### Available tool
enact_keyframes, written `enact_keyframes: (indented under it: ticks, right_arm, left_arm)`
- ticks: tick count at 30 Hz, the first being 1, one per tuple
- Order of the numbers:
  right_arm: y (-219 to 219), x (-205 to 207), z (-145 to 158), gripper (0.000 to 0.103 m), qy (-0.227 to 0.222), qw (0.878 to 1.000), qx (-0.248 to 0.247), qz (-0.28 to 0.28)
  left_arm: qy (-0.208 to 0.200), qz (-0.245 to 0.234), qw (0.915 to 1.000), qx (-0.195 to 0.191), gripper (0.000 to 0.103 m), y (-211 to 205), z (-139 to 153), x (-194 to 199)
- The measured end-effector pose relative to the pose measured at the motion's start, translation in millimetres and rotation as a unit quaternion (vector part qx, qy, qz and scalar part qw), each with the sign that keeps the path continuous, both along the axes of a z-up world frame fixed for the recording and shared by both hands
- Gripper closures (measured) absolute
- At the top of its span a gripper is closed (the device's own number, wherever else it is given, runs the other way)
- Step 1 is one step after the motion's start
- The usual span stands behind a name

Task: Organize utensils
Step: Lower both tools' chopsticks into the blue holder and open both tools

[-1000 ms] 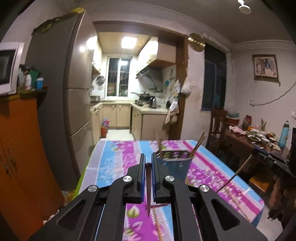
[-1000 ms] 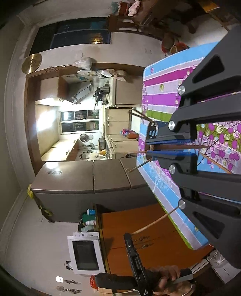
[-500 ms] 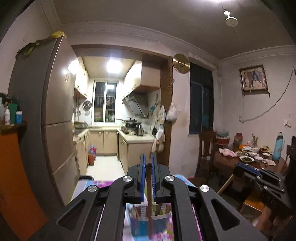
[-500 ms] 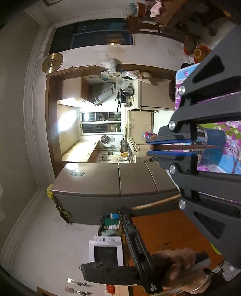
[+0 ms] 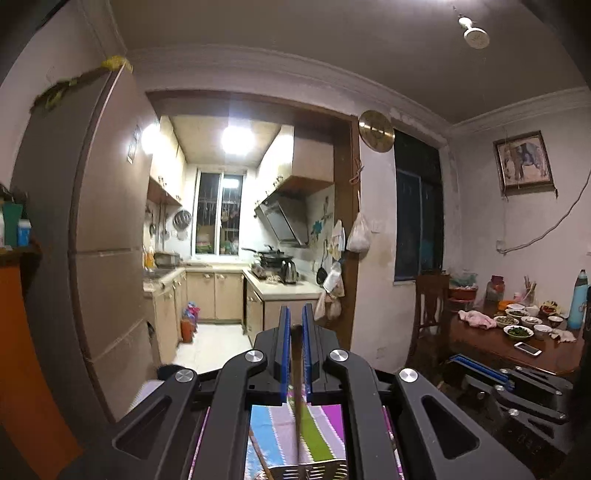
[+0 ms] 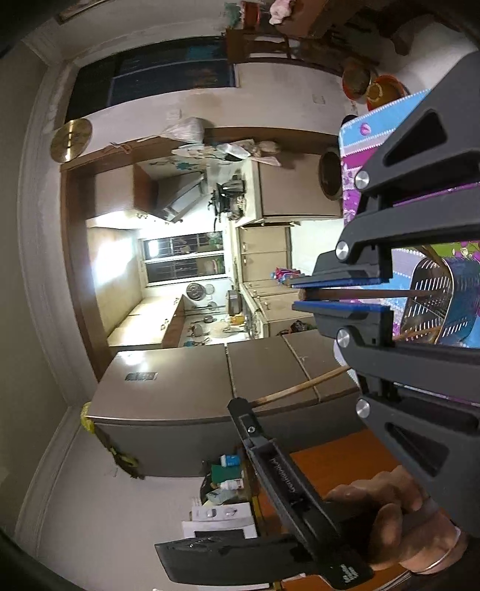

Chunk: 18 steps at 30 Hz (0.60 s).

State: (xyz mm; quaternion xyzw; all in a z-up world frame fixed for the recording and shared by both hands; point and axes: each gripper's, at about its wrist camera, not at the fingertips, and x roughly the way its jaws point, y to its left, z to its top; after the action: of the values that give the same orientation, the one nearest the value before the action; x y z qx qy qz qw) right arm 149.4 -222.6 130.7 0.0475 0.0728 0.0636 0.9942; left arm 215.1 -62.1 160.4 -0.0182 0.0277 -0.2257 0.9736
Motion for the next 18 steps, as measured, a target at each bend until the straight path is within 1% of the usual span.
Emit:
enact_keyframes:
  ticks: [2,4,6,11,15,18]
  right_arm:
    - [1.1,8.1,-9.2,0.098,0.010,1.000,0.002,0.002]
    - [0.9,16.5,-18.6,0.098,0.023,1.000,0.005,0.002]
    - [2.3,23.8,-28.9,0.098,0.036,0.999,0.005,0.003]
    - [13.3,29.8,-52.9,0.097,0.061,0.998,-0.009,0.003]
    - [18.8,34.3,-70.1,0.097,0.080,0.997,-0.015,-0.002]
    - [20.9,34.8,-74.9,0.096,0.089,0.996,-0.015,-0.002]
  left_arm:
    - [0.007,0.006,0.9999,0.008,0.096,-2.2,-12.4,7.9]
    - [0.022,0.004,0.9996,0.014,0.096,-5.4,-31.5,17.1]
    - [0.029,0.008,0.9992,0.025,0.096,-6.5,-47.6,22.5]
    - [0.057,0.003,0.9974,0.045,0.096,-12.1,-86.4,32.6]
    - [0.079,0.007,0.9957,0.048,0.096,-7.6,-110.6,38.3]
    - [0.084,0.019,0.9950,0.051,0.095,-2.8,-118.7,38.4]
